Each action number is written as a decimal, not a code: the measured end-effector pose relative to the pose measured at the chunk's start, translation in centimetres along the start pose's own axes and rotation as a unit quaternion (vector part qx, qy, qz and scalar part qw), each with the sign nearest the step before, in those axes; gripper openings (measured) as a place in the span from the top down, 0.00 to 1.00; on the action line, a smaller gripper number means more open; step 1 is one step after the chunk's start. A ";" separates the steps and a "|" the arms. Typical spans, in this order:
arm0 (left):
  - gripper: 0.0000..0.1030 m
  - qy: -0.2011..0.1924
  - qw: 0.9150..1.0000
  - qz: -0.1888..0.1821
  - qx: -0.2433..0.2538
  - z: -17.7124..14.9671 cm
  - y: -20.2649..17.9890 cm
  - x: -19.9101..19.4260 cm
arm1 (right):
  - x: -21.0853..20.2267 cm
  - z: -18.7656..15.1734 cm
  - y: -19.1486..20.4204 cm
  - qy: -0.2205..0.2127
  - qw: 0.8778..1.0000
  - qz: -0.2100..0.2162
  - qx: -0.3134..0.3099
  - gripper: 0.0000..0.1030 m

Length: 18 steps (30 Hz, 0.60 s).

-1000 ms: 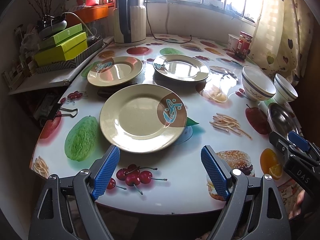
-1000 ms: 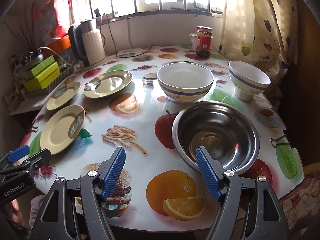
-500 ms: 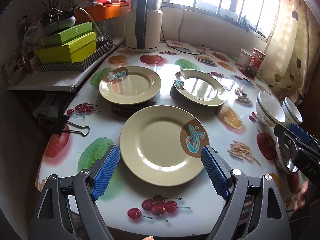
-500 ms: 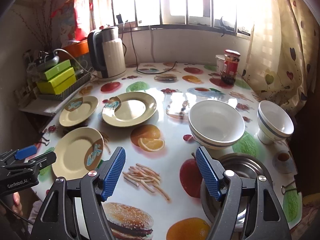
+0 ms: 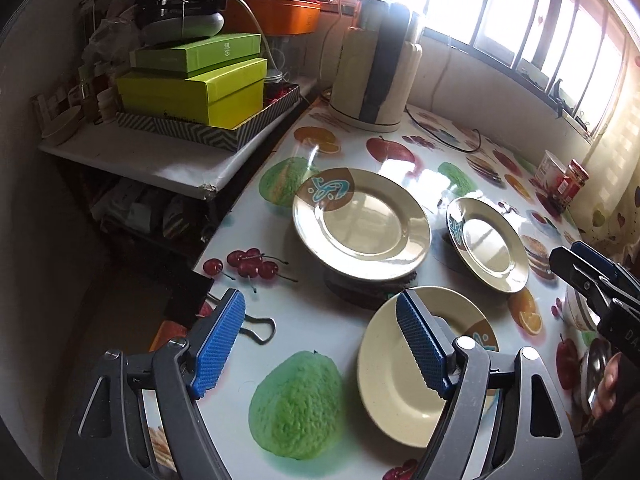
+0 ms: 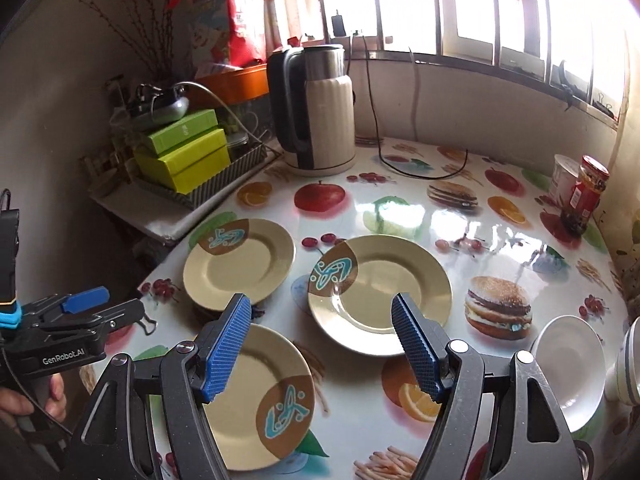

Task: Organize plates and bowls
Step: 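Move the left tool toward the rim of a cream logo plate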

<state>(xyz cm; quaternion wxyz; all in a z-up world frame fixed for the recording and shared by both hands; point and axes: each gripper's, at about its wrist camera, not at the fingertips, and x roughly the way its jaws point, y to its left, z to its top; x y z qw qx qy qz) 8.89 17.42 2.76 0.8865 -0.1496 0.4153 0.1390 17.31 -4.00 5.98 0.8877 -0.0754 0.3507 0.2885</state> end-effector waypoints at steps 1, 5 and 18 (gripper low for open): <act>0.25 0.004 1.000 -0.002 -0.004 0.4 0.4 0.3 | 0.7 0.5 0.3 0.003 1.000 0.003 -0.004 0.29; 0.28 0.011 1.000 -0.008 -0.017 1.5 1.5 1.6 | 3.3 1.9 1.2 0.016 1.000 0.014 -0.008 0.29; 0.41 0.052 0.998 -0.019 -0.037 3.9 2.6 7.2 | 11.2 3.7 2.0 0.076 0.996 0.038 -0.008 0.30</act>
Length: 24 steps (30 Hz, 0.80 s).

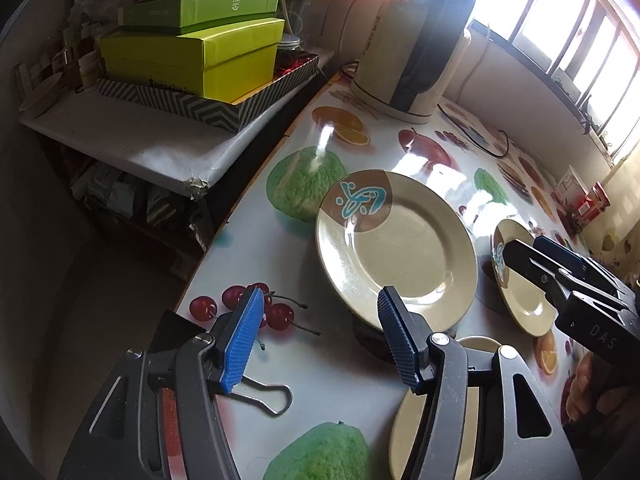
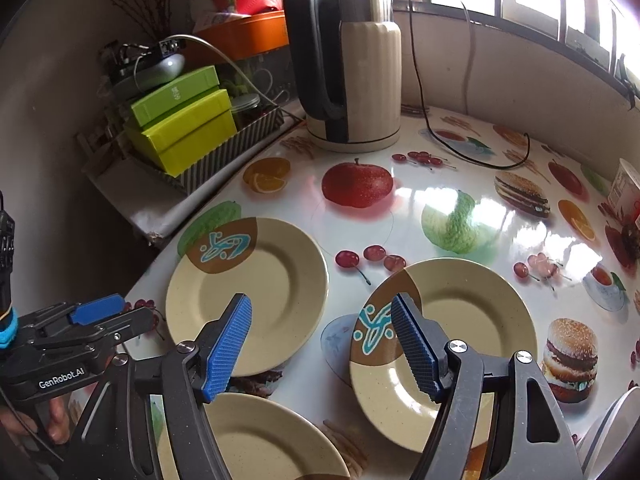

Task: Organize plates and bowls
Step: 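Move the left tool toward the rim of a cream logo plate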

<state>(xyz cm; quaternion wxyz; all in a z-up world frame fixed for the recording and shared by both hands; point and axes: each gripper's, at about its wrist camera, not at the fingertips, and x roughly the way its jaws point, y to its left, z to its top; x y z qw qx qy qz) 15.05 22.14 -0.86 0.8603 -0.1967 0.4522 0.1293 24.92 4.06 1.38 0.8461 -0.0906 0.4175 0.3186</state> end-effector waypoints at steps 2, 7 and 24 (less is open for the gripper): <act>0.42 0.000 1.000 -0.010 -0.003 0.2 0.0 0.4 | 1.0 0.3 -0.1 0.009 1.000 0.007 0.003 0.34; 0.54 0.011 1.000 -0.016 -0.007 1.0 0.0 2.0 | 3.1 0.8 -0.5 0.027 1.000 0.007 0.009 0.43; 0.54 0.019 0.999 -0.021 -0.037 1.5 1.3 3.9 | 6.3 1.2 -0.4 0.053 0.998 0.021 0.012 0.55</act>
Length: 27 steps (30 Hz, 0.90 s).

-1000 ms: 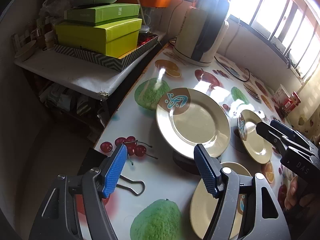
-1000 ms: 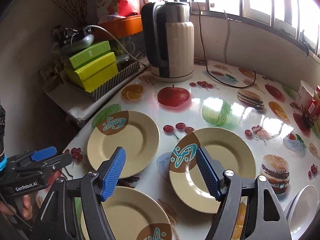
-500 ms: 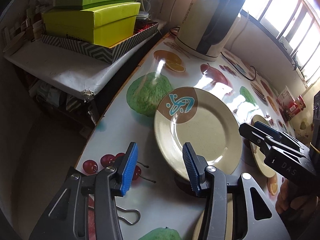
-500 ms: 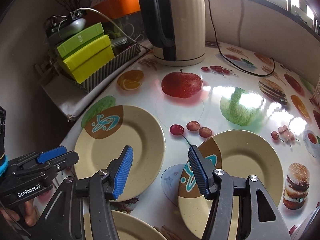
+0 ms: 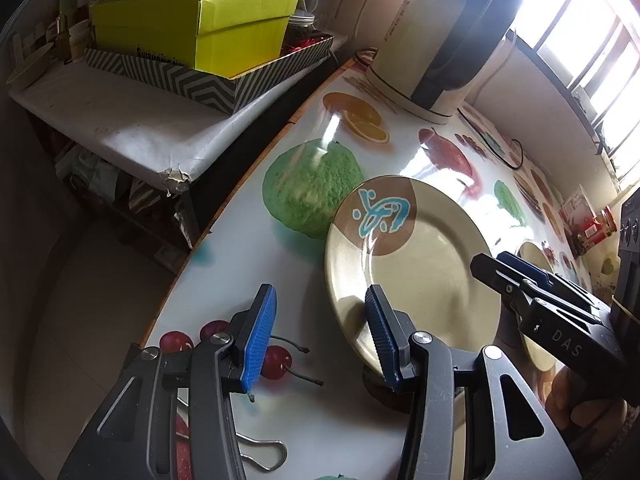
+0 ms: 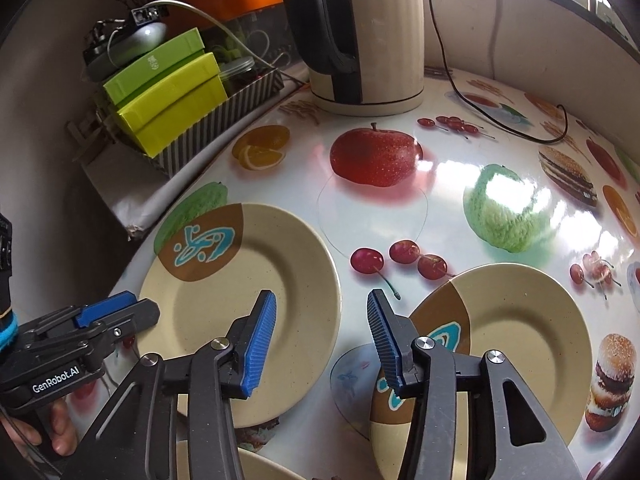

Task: Organize plates and bowls
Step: 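Move the left tool toward the rim of a cream logo plate, then close the left tool on the plate rim and tilt the plate up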

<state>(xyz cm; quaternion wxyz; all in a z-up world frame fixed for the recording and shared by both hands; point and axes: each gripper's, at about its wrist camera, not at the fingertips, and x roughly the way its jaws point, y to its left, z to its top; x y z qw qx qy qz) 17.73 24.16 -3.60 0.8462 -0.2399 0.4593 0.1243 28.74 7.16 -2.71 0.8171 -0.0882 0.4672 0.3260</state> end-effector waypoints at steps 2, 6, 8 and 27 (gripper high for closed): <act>0.56 -0.002 1.000 -0.003 0.000 0.0 0.0 0.0 | 0.2 -0.1 0.0 0.001 1.000 0.004 0.003 0.57; 0.61 0.002 1.000 -0.009 -0.003 0.1 0.0 0.1 | 0.5 -0.1 -0.2 0.005 1.000 0.010 0.013 0.67; 0.64 0.000 1.000 -0.012 -0.004 0.1 -0.1 0.0 | 0.7 -0.2 -0.2 0.007 1.000 0.014 0.016 0.73; 0.80 -0.005 1.000 -0.001 0.006 0.3 -1.1 0.1 | 0.5 -0.3 -0.5 0.003 0.999 0.033 0.038 0.78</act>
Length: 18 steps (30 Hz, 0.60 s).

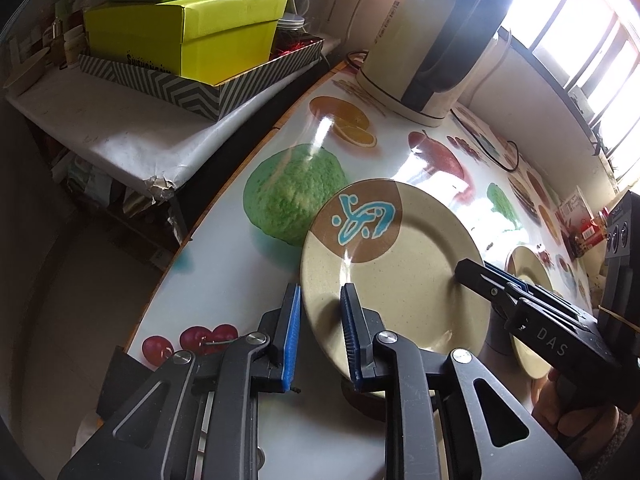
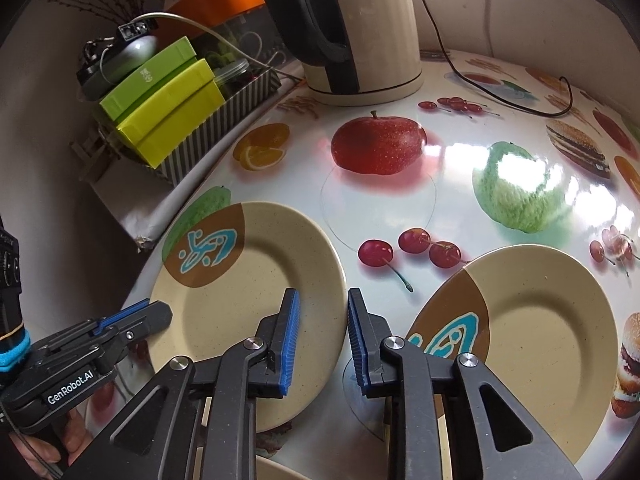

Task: Organize plates and bowls
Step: 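Close the left tool on the plate rim and tilt the plate up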

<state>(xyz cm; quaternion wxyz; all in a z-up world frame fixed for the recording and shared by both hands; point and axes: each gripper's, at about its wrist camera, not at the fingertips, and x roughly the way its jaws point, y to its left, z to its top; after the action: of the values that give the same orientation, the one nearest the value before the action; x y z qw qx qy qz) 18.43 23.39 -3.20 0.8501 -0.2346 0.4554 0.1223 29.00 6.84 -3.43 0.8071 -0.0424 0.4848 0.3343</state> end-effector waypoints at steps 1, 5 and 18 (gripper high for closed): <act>0.80 -0.001 1.000 0.002 0.002 0.0 -0.1 -0.1 | -0.1 0.0 0.0 0.000 1.000 0.000 0.000 0.78; 0.80 -0.004 1.000 0.000 0.002 -0.1 -0.3 -0.6 | -0.7 -0.1 0.1 -0.005 1.000 0.002 0.001 0.78; 0.80 -0.021 1.000 -0.006 0.015 -0.9 -1.4 -3.5 | -4.0 -1.3 0.2 -0.022 1.000 0.009 0.010 0.78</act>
<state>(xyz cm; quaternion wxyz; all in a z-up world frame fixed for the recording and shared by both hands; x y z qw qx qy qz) 16.39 21.72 -0.29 0.8634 -0.2218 0.4382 0.1151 26.65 4.48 -0.81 0.8152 -0.0227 0.4702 0.3374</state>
